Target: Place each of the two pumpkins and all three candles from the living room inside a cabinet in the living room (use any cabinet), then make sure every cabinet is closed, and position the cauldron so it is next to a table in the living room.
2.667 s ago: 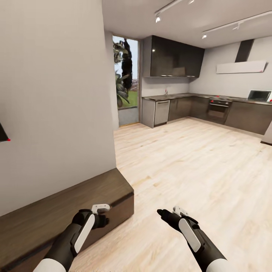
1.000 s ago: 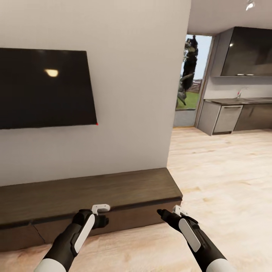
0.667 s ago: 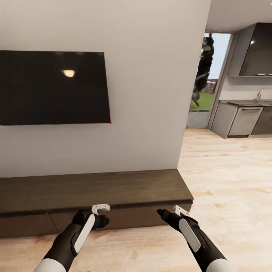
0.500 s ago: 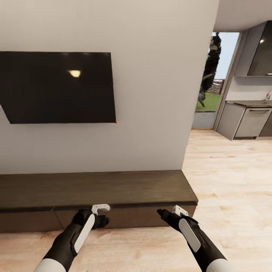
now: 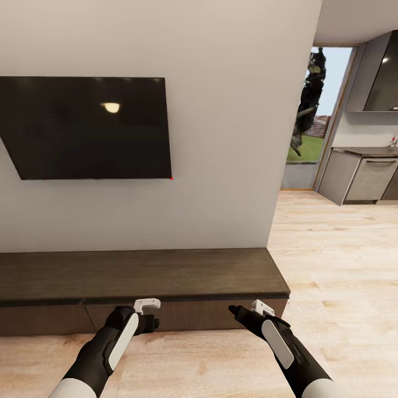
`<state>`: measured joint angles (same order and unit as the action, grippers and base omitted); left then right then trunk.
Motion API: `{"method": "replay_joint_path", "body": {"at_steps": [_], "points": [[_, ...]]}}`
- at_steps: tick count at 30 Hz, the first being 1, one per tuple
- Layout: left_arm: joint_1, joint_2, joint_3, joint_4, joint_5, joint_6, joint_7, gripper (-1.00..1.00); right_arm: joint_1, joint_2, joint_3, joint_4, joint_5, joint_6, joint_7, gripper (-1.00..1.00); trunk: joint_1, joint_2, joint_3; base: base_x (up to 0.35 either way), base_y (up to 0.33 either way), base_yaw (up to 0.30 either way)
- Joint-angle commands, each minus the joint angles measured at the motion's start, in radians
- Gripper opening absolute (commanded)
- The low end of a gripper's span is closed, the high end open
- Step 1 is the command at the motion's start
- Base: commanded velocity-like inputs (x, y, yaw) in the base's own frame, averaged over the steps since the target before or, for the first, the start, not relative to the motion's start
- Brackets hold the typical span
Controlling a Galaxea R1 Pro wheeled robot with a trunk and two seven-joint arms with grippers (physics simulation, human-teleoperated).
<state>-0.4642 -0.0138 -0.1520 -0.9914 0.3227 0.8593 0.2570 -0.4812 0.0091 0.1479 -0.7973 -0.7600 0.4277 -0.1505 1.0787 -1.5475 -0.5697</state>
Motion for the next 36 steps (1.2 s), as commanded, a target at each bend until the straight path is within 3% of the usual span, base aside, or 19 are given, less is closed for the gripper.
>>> {"method": "replay_joint_path", "body": {"at_steps": [1,21,30,33,36], "points": [[-0.001,0.001,-0.001,-0.001,0.01,0.003,0.01,1.0,0.0,0.0,0.002,-0.002,-0.01,0.002,-0.01,1.0,0.0,-0.001,-0.001,-0.001,0.0,0.0],[0.004,0.003,0.006,-0.046,0.014,0.007,0.003,1.0,0.0,0.0,0.002,-0.002,-0.011,0.0,-0.008,1.0,0.0,-0.001,-0.001,-0.008,0.0,0.0],[0.004,0.006,0.01,-0.05,0.018,0.007,-0.001,1.0,0.0,0.0,0.002,-0.002,-0.012,-0.004,-0.007,1.0,0.034,-0.064,-0.029,0.0,0.0,0.0],[0.004,0.012,0.013,-0.051,0.052,0.008,-0.001,1.0,0.0,0.0,0.002,-0.002,-0.012,-0.004,-0.007,1.0,0.046,-0.085,-0.039,0.0,0.0,0.0],[0.005,0.042,0.016,-0.052,0.11,0.009,-0.001,1.0,0.0,0.0,0.002,-0.002,-0.012,-0.003,-0.007,1.0,0.057,-0.106,-0.048,0.0,0.0,0.0]]}}
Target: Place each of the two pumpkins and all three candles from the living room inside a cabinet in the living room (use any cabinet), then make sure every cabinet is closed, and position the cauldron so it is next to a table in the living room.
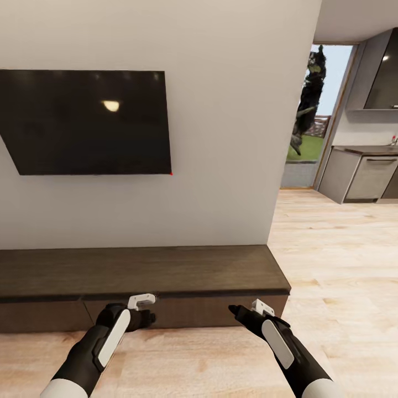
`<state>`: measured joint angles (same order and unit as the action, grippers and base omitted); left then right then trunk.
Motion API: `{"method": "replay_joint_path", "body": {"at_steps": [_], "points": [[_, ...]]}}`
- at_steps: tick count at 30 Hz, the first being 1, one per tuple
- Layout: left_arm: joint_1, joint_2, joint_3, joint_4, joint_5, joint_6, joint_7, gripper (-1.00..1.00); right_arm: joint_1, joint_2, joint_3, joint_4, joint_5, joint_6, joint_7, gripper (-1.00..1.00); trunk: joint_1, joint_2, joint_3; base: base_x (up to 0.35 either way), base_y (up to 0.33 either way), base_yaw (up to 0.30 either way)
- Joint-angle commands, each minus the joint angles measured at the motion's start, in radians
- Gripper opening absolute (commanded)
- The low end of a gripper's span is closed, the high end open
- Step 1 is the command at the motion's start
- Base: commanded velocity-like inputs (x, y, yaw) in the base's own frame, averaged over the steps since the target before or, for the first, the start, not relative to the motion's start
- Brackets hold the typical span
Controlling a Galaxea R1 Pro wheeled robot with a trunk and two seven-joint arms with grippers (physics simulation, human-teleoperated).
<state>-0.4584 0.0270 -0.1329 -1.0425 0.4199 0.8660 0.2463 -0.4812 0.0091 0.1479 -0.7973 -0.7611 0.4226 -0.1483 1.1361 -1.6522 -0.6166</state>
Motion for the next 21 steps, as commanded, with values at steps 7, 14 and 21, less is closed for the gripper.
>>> {"method": "replay_joint_path", "body": {"at_steps": [7,14,21], "points": [[0.0,0.071,-0.003,-0.033,0.155,0.026,0.009,1.0,-0.001,-0.001,0.001,-0.002,-0.04,-0.001,0.015,1.0,0.027,-0.05,-0.023,0.0,0.0,0.0],[0.0,0.163,-0.004,-0.073,0.346,0.069,-0.036,1.0,-0.001,-0.004,0.0,-0.004,-0.125,-0.005,0.047,1.0,0.054,-0.099,-0.045,0.0,0.0,0.0],[0.0,0.231,-0.003,-0.067,0.373,0.083,-0.239,1.0,-0.001,-0.005,-0.001,-0.002,-0.127,-0.01,0.048,1.0,0.081,-0.148,-0.067,0.0,0.0,0.0]]}}
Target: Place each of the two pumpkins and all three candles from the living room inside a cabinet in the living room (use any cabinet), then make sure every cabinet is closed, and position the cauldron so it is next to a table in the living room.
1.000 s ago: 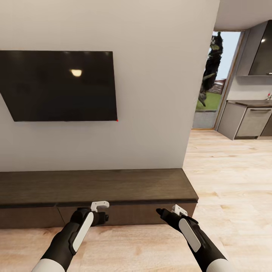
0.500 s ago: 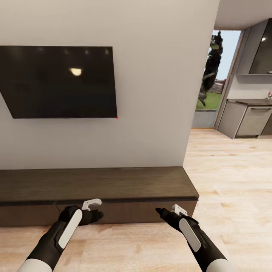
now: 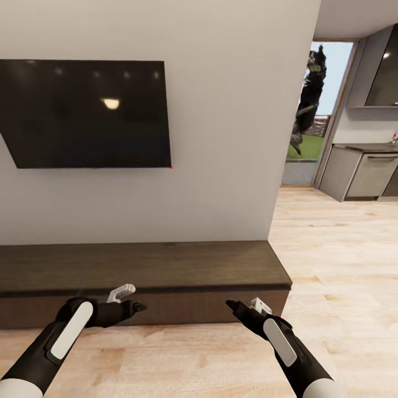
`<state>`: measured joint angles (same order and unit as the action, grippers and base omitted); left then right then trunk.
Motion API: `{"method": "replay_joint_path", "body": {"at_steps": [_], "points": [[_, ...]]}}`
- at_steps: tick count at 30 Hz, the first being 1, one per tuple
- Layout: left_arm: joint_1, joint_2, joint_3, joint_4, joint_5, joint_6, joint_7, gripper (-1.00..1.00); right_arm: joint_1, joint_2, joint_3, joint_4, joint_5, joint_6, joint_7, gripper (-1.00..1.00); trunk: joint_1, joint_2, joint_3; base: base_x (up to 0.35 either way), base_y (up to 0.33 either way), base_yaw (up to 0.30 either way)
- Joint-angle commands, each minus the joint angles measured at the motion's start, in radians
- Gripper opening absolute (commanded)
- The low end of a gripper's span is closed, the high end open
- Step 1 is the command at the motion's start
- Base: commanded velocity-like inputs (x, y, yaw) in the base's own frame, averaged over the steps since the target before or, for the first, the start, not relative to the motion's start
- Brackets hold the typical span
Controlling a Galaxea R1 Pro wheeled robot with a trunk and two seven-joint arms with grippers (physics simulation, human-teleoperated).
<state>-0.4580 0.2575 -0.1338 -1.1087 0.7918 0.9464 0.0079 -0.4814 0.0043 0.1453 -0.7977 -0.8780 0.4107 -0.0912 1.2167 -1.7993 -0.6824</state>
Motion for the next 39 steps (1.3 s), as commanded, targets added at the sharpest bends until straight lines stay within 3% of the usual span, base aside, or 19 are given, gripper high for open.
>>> {"method": "replay_joint_path", "body": {"at_steps": [1,3,5,9,12,15,22,33,39], "points": [[-0.001,0.004,-0.001,0.001,0.001,0.003,-0.025,1.0,0.0,-0.001,0.002,-0.001,-0.011,0.001,-0.008,1.0,0.004,-0.008,-0.004,0.0,0.0,0.0],[-0.001,0.007,-0.001,0.002,0.001,0.004,-0.052,1.0,0.0,-0.002,0.003,-0.001,-0.014,0.001,0.005,1.0,0.012,-0.022,-0.011,0.0,0.0,0.0],[-0.001,0.008,-0.001,0.002,0.002,0.004,-0.073,1.0,0.0,0.0,0.003,0.0,-0.03,-0.009,0.067,1.0,0.019,-0.036,-0.017,0.0,0.0,0.0],[-0.001,0.009,-0.001,0.003,0.003,0.005,-0.086,1.0,0.0,-0.002,0.003,0.012,-0.116,-0.057,0.23,1.0,0.035,-0.064,-0.029,0.0,0.0,0.0],[-0.001,0.009,-0.001,0.003,0.004,0.005,-0.088,1.0,0.002,-0.003,0.004,0.043,-0.195,-0.073,0.291,1.0,0.046,-0.085,-0.039,0.0,0.0,0.0],[-0.001,0.009,-0.001,0.003,0.003,0.006,-0.089,1.0,0.002,-0.002,0.005,0.073,-0.236,-0.093,0.311,1.0,0.058,-0.106,-0.048,0.0,0.0,0.0],[-0.001,0.009,-0.001,0.003,0.003,0.036,-0.089,1.0,0.003,-0.003,0.005,0.106,-0.255,-0.191,0.319,1.0,0.084,-0.155,-0.07,0.0,0.0,0.0],[-0.001,0.009,-0.001,0.003,0.003,0.043,-0.089,1.0,0.002,-0.003,0.006,0.128,-0.271,-0.22,0.328,1.0,0.127,-0.232,-0.105,0.0,0.0,0.0],[-0.001,0.009,-0.001,0.003,0.005,0.043,-0.09,1.0,0.003,-0.002,0.007,0.131,-0.277,-0.28,0.33,1.0,0.15,-0.274,-0.123,0.0,0.0,0.0]]}}
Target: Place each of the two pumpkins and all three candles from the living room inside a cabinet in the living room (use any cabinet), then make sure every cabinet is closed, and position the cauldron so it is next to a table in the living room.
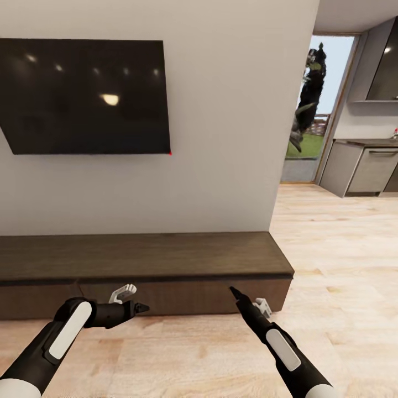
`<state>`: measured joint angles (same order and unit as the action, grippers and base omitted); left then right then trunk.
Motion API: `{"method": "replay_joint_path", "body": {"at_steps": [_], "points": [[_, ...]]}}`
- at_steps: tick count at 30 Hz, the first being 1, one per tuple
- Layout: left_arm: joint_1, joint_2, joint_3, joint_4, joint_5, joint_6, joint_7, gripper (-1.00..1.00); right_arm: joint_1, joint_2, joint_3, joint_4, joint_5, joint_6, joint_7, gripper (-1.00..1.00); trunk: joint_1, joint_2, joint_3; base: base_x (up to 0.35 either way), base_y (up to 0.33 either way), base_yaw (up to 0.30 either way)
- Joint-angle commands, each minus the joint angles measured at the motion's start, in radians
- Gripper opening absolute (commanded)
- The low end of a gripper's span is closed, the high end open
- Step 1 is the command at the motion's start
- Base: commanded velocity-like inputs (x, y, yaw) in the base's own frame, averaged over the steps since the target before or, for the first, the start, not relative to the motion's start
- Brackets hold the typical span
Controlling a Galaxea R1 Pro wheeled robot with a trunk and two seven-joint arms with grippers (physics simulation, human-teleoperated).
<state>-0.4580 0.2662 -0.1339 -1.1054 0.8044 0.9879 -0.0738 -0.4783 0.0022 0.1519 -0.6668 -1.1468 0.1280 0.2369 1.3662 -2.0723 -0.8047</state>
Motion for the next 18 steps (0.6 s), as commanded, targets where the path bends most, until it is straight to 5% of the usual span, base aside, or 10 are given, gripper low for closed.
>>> {"method": "replay_joint_path", "body": {"at_steps": [1,5,9,12,18], "points": [[-0.001,0.001,-0.001,0.0,-0.005,0.002,-0.008,1.0,0.0,0.0,0.0,0.0,-0.009,0.001,0.002,1.0,0.004,-0.008,-0.004,0.0,0.0,0.0],[0.0,0.01,-0.001,0.0,0.065,0.004,-0.009,1.0,0.0,-0.001,-0.001,0.004,-0.022,-0.007,0.035,1.0,0.019,-0.036,-0.017,0.0,0.0,0.0],[0.001,0.06,-0.007,0.0,0.181,0.004,-0.023,1.0,-0.001,0.0,-0.002,0.081,-0.091,-0.008,0.153,1.0,0.034,-0.064,-0.029,0.0,0.0,0.0],[0.009,0.106,-0.01,0.001,0.258,0.005,-0.105,1.0,-0.001,0.001,-0.002,0.167,-0.148,-0.009,0.237,1.0,0.046,-0.085,-0.039,0.0,0.0,0.0],[0.021,0.152,-0.01,0.032,0.279,0.003,-0.313,1.0,-0.001,0.004,-0.004,0.205,-0.171,-0.047,0.27,1.0,0.069,-0.127,-0.057,0.0,0.0,0.0]]}}
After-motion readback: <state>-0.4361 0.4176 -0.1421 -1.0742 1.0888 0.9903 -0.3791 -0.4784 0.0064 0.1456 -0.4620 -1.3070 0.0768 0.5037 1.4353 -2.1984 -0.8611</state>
